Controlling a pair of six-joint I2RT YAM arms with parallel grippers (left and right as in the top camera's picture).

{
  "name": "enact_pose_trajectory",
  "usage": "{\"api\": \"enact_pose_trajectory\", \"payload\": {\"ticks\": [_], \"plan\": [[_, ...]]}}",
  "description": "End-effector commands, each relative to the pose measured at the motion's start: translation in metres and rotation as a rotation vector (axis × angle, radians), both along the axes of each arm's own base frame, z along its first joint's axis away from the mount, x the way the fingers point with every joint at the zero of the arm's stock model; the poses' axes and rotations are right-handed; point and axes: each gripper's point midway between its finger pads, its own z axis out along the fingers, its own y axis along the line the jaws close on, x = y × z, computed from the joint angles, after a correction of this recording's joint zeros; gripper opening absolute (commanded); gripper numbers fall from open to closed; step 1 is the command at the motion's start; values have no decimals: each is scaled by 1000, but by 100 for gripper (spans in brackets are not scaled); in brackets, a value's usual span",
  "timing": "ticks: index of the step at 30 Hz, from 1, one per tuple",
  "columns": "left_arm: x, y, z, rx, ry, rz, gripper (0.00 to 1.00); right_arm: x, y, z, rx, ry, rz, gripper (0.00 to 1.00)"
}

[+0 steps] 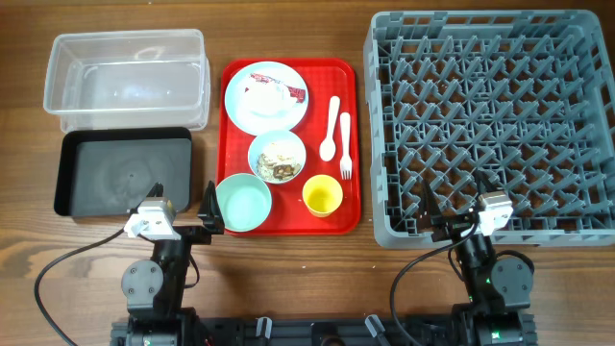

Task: Sort waste into correct bins and load items into the dishwasher rack
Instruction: 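Raise both grippers from rest toward the red tray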

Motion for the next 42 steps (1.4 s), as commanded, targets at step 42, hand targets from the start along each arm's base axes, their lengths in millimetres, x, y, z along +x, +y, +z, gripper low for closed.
{"api": "enact_pose_trajectory", "payload": {"ticks": [42], "plan": [[-9, -4, 82, -79, -341, -30, 100, -18, 3, 90, 12, -364, 23, 100]]}}
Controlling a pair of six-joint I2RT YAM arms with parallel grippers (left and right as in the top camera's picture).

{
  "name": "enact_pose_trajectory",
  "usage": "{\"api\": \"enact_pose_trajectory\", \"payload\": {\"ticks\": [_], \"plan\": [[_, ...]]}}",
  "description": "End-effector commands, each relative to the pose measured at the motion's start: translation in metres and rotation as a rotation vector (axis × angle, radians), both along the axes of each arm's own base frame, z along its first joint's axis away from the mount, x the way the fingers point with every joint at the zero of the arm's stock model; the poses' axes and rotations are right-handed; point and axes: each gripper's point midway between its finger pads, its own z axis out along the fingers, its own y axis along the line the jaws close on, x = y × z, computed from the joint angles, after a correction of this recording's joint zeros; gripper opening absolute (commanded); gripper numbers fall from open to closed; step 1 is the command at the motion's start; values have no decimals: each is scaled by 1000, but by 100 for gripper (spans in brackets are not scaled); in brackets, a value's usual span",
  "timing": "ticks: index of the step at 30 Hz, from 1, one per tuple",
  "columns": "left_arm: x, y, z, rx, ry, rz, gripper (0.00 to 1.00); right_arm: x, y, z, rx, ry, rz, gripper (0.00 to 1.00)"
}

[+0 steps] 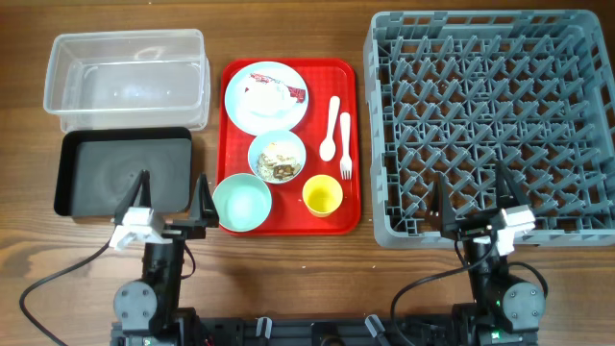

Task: Sort waste into correct bins and load items into the dishwasher rack
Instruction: 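Raise both grippers from rest toward the red tray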

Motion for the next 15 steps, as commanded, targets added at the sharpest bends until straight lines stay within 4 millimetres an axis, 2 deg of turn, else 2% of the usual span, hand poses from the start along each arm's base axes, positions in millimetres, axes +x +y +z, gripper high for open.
{"api": "enact_pose_trajectory", "payload": {"ticks": [1, 5, 9, 15], "plan": [[-3, -3, 8, -85, -28, -36, 100, -7, 3, 16, -13, -47, 20, 100], [-4, -3, 12, -103, -11, -45, 100, -12, 9, 37, -85, -89, 26, 100], [-4, -5, 28, -99, 56, -50, 100, -14, 19, 61, -147, -108, 71, 100], [9, -18, 59, 35, 179, -99, 100, 9, 27, 87, -161, 3, 115, 100]]}}
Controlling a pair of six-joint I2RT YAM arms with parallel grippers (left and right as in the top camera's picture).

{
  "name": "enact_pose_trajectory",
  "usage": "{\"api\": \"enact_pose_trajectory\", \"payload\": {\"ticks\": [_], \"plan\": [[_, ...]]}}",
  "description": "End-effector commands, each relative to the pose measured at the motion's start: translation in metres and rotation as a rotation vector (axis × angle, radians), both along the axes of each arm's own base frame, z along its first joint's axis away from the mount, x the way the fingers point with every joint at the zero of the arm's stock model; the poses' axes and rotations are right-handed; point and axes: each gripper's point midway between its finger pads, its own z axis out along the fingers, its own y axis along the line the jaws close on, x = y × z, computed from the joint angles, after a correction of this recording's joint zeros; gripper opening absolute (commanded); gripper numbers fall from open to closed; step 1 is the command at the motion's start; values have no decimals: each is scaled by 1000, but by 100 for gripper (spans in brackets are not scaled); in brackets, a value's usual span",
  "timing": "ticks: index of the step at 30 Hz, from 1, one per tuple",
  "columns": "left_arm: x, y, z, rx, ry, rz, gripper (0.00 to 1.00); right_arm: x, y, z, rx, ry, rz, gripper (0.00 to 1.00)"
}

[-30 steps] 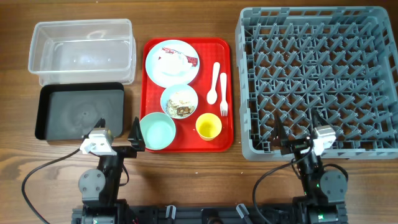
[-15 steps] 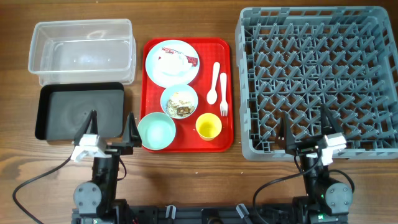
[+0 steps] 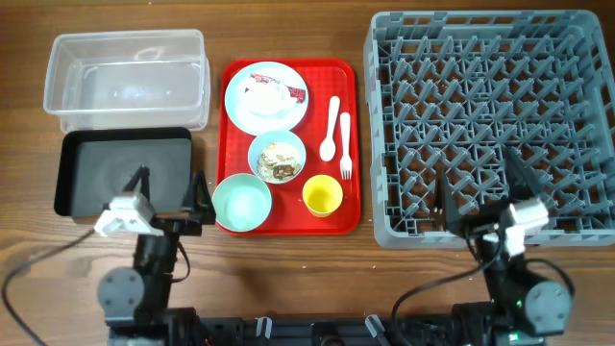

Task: Sort waste into correct bins and load items into the dishwasher rack
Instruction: 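Raise both grippers from rest toward the red tray, then grasp the white napkin on the blue plate with the left gripper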

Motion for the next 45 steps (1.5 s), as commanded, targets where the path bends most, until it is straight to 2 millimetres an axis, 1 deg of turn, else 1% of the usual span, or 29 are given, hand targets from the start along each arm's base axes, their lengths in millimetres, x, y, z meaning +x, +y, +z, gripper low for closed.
{"api": "enact_pose_trajectory", "payload": {"ticks": [1, 4, 5, 7, 10, 11, 13, 14, 15, 17, 18, 20, 23, 24, 27, 31, 32, 33, 37, 40, 42, 45], "plan": [[8, -13, 39, 101, 19, -72, 100, 15, 13, 23, -48, 65, 65, 100], [26, -16, 54, 106, 104, -92, 100, 34, 16, 32, -45, 153, 81, 100], [36, -21, 59, 138, 149, -123, 100, 47, 17, 36, -47, 215, 82, 100], [50, -27, 63, 168, 213, -156, 100, 61, 18, 40, -50, 292, 84, 100], [75, -44, 67, 232, 305, -219, 100, 80, 21, 44, -55, 415, 98, 100], [85, -50, 69, 248, 328, -236, 100, 85, 23, 45, -56, 454, 103, 100], [112, -61, 73, 261, 379, -245, 100, 98, 23, 46, -57, 532, 105, 100], [122, -66, 74, 265, 399, -252, 100, 102, 24, 47, -57, 554, 106, 100], [137, -75, 73, 270, 438, -273, 100, 108, 24, 46, -58, 592, 106, 100], [161, -88, 65, 278, 529, -305, 100, 118, 25, 44, -58, 655, 108, 100], [169, -93, 61, 281, 571, -317, 100, 120, 25, 42, -57, 677, 111, 100], [190, -107, 43, 294, 709, -352, 100, 126, 28, 36, -58, 727, 125, 100], [211, -129, 13, 317, 878, -401, 100, 129, 33, 27, -53, 760, 157, 100], [216, -133, 7, 325, 904, -411, 100, 130, 35, 25, -52, 770, 166, 100], [229, -150, -26, 379, 971, -459, 100, 126, 41, 12, -47, 826, 209, 100], [234, -163, -77, 396, 1076, -487, 100, 118, 42, -4, -44, 903, 221, 100], [234, -164, -95, 399, 1118, -491, 100, 114, 42, -9, -44, 928, 221, 100], [236, -163, -106, 402, 1140, -487, 100, 113, 42, -11, -46, 938, 221, 100], [247, -144, -136, 262, 1247, -296, 100, 110, 41, -15, -46, 961, 217, 100], [249, -140, -151, 210, 1289, -257, 100, 110, 41, -16, -45, 965, 217, 100], [250, -138, -163, 153, 1326, -198, 100, 111, 41, -18, -45, 969, 217, 100], [254, -139, -175, 112, 1339, -169, 100, 111, 41, -20, -44, 979, 217, 100]]}}
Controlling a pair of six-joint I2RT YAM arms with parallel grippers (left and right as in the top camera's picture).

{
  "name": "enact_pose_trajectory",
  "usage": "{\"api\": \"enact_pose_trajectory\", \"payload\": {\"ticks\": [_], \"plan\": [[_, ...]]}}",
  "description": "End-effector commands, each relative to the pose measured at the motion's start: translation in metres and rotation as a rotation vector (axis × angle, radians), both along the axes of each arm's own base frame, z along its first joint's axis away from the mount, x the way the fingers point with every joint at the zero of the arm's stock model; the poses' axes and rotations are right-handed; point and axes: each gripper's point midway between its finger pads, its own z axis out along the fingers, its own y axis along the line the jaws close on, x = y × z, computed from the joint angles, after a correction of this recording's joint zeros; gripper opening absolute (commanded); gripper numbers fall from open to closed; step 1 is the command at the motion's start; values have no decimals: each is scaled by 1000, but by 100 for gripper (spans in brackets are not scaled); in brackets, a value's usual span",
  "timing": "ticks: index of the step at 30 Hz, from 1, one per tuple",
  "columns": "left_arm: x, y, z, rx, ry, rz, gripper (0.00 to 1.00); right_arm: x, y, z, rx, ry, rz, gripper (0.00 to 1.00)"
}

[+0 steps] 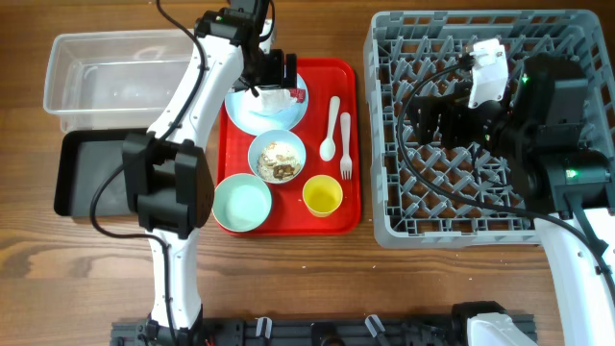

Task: Sort waste into correct bins and load items into the dishwasher rack
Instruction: 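Grasp the white napkin on the blue plate with the left gripper, then carry the napkin left and drop it into the clear bin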

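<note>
A red tray (352, 216) carries a white plate (246, 111) with a crumpled white tissue (272, 99) and a red wrapper (299, 94). A small bowl of food scraps (277, 157), a teal bowl (243, 203), a yellow cup (323, 196), a white spoon (329, 130) and a fork (345, 144) also lie on the tray. My left gripper (274, 82) hangs over the plate right above the tissue and looks open. My right gripper (413, 122) is raised over the grey dishwasher rack (567, 226), pointing left, fingers apart and empty.
A clear plastic bin (106, 82) sits at the far left, with a black bin (91, 173) in front of it. The left arm stretches from the table's front edge across the black bin's right side. The right arm covers much of the rack's right half.
Both arms have left the table's front edge. The left gripper is now over the white plate at the back of the tray. The right gripper is now high over the rack's middle.
Both arms sat folded at the front edge with their grippers open, turning slightly from one moment to the following one. Nothing on the tray or in the bins moved. Now the left arm is over the plate and the right arm over the rack.
</note>
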Motion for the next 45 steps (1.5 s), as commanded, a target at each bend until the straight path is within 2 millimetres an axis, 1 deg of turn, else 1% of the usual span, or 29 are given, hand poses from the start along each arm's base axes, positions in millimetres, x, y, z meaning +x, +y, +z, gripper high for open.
{"api": "enact_pose_trajectory", "payload": {"ticks": [1, 10, 14, 18, 24, 27, 29, 30, 31, 32, 33, 35, 37, 38, 42, 43, 45], "plan": [[15, 1, -12, -20, 2, 136, 100, 2, 3, 3, 13, 3, 16, 100], [28, -3, -40, -24, -5, 143, 100, 5, 3, -8, 11, 46, 15, 100], [32, -3, -45, -22, -10, 144, 100, 6, 3, -11, 10, 53, 15, 100], [32, 0, -56, -2, 2, 149, 100, 7, 3, -12, 10, 58, 15, 100], [25, 2, -86, 22, 61, 149, 100, 6, 3, -14, 9, 63, 15, 100], [23, 3, -99, 31, 84, 149, 88, 6, 3, -16, 8, 74, 15, 100], [21, 3, -103, 34, 93, 148, 76, 5, 1, -19, 3, 85, 8, 100], [21, 3, -105, 36, 97, 148, 72, 4, 0, -20, -2, 90, 3, 100], [20, 3, -107, 37, 102, 148, 63, 4, -1, -21, -5, 95, -2, 100], [20, 3, -108, 38, 104, 148, 49, 4, -2, -22, -9, 99, -6, 100], [19, 4, -108, 38, 106, 148, 37, 3, -2, -22, -10, 101, -7, 100], [19, 4, -108, 38, 105, 148, 21, 3, -2, -22, -10, 101, -7, 100], [19, 4, -108, 38, 106, 148, 8, 4, -2, -22, -10, 100, -7, 100], [18, 4, -108, 40, 110, 148, 4, 3, -2, -22, -10, 101, -7, 100], [14, 8, -104, 45, 125, 152, 4, 4, -2, -22, -10, 101, -7, 100], [14, 9, -101, 46, 125, 151, 4, 4, -2, -22, -10, 100, -7, 100], [15, 12, -87, 43, 114, 155, 4, 4, -2, -22, -10, 100, -7, 100]]}}
